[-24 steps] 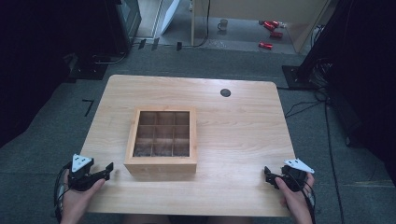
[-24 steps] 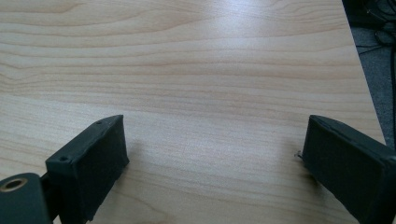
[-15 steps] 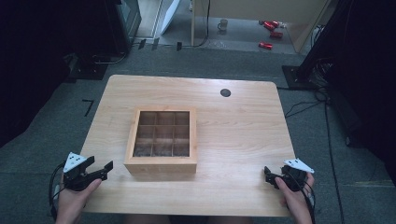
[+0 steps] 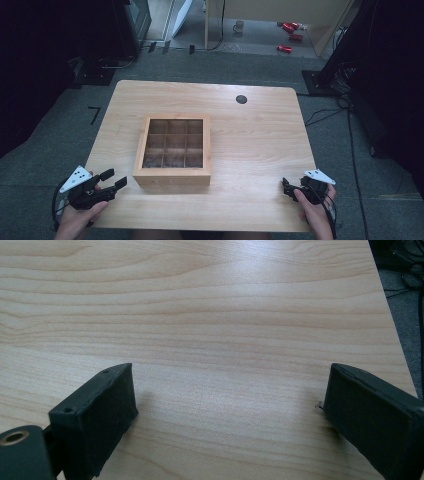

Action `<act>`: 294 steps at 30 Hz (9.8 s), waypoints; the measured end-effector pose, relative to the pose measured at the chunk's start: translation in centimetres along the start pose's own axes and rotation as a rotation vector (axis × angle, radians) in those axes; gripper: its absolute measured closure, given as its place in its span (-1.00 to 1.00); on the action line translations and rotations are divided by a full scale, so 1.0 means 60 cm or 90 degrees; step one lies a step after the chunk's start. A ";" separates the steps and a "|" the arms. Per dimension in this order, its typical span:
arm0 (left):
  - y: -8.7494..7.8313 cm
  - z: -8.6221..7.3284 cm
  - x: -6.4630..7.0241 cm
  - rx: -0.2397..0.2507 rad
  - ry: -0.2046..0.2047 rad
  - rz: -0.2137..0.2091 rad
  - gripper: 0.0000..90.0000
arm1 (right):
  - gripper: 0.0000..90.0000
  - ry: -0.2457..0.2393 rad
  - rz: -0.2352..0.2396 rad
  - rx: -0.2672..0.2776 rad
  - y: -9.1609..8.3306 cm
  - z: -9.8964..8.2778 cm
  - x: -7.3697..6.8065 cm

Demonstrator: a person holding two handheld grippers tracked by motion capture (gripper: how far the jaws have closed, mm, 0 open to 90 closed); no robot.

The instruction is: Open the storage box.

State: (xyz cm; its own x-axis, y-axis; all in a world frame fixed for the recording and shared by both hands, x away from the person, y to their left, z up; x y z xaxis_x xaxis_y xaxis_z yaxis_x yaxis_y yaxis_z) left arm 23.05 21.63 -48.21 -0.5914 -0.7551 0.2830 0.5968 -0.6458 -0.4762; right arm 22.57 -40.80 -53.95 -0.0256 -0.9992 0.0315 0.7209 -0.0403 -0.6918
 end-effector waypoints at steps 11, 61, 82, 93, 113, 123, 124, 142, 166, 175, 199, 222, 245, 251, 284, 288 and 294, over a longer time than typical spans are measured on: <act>0.025 -0.005 0.013 -0.039 0.002 -0.007 -0.08 | -0.84 -0.007 -0.001 -0.016 -0.004 0.007 -0.018; 0.058 0.000 0.033 -0.061 -0.016 -0.044 0.23 | -0.84 -0.079 0.176 0.070 -0.075 0.081 -0.295; 0.055 0.008 0.041 -0.055 0.008 -0.020 0.28 | -0.84 -0.124 0.243 0.068 -0.077 0.075 -0.379; 0.053 0.010 0.042 -0.050 0.008 -0.020 0.28 | -0.83 -0.130 0.273 0.062 -0.069 0.069 -0.411; 0.051 0.014 0.041 -0.036 0.007 -0.024 0.28 | -0.17 -0.146 0.242 0.120 -0.079 0.071 -0.445; 0.049 0.015 0.040 -0.027 0.003 -0.020 0.29 | -0.10 -0.137 0.244 0.125 -0.081 0.072 -0.445; 0.049 0.015 0.040 -0.026 0.003 -0.020 0.29 | -0.10 -0.136 0.243 0.125 -0.081 0.072 -0.446; 0.040 0.000 0.010 -0.043 0.011 0.016 -0.25 | -0.12 -0.149 0.236 0.148 -0.090 0.083 -0.446; 0.065 -0.052 -0.022 -0.122 0.029 0.145 -0.47 | -0.21 -0.173 0.237 0.203 -0.127 0.152 -0.437; 0.067 -0.052 -0.020 -0.123 0.030 0.152 -0.48 | -0.22 -0.175 0.243 0.224 -0.138 0.197 -0.433; 0.067 -0.051 -0.022 -0.119 0.023 0.148 -0.48 | -0.22 -0.175 0.242 0.257 -0.116 0.288 -0.430; 0.066 -0.050 -0.023 -0.120 0.023 0.146 -0.48 | -0.17 -0.166 0.285 0.252 -0.038 0.343 -0.419; 0.066 -0.050 -0.024 -0.118 0.018 0.142 -0.48 | 0.01 -0.128 0.309 0.234 0.031 0.387 -0.417; 0.067 -0.050 -0.025 -0.116 0.016 0.142 -0.48 | 0.08 -0.144 0.309 0.216 0.053 0.391 -0.414; 0.067 -0.049 -0.026 -0.117 0.015 0.138 -0.48 | 0.50 -0.043 0.247 0.209 0.119 0.439 -0.408; 0.067 -0.049 -0.026 -0.117 0.015 0.138 -0.48 | 0.49 -0.043 0.243 0.206 0.121 0.441 -0.409; 0.067 -0.049 -0.026 -0.118 0.016 0.140 -0.48 | 0.49 -0.040 0.237 0.208 0.124 0.442 -0.411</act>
State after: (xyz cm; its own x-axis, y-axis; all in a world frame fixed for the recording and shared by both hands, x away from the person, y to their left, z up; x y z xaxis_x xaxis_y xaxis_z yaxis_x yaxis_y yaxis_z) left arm 24.76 20.53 -53.01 -0.4740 -0.8698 0.1366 0.6043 -0.4343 -0.6680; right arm 46.92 -16.33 -40.76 0.3089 -0.9429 -0.1243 0.8528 0.3325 -0.4027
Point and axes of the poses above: each handheld gripper's, and its own axes: y roughly forward along the jaws, z roughly out of its top, x roughly to its right, the point moved 2 cm from there along y, roughly forward along the jaws, and after that the axes turned 5 degrees about -z, right-handed, at the moved point
